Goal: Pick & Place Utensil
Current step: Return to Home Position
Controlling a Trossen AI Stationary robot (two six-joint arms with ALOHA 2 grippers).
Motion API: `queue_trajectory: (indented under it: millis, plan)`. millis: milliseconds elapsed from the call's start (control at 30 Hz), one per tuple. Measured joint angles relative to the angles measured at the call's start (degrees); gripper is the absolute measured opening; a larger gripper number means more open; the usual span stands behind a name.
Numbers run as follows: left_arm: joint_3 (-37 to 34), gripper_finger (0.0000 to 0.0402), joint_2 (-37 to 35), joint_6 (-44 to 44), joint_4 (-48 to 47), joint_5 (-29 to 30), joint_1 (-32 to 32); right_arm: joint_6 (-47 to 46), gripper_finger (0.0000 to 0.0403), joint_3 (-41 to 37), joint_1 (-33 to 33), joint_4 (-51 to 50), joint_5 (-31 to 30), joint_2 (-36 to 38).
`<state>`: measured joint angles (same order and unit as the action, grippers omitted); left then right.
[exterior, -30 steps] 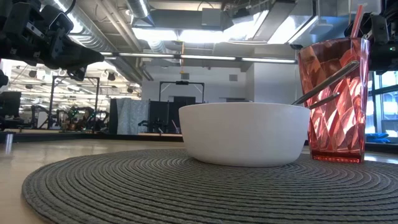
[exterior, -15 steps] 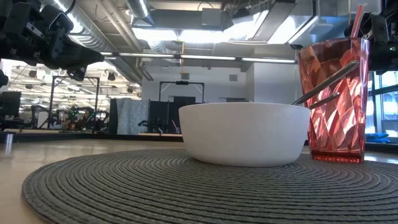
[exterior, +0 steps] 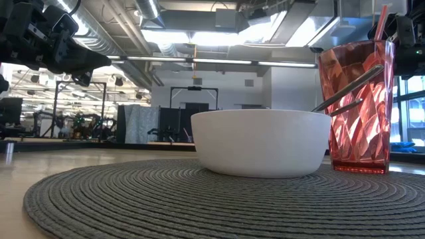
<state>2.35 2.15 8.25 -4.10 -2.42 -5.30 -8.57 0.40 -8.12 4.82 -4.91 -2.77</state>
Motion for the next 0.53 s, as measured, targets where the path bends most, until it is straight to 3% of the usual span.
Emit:
queue_trajectory:
  millis: [533]
  plan:
    - [0.0,0.0006,0.0,0.0,0.0,0.0,0.0,0.0,0.0026,0.0,0.0,0.0,0.0,0.0]
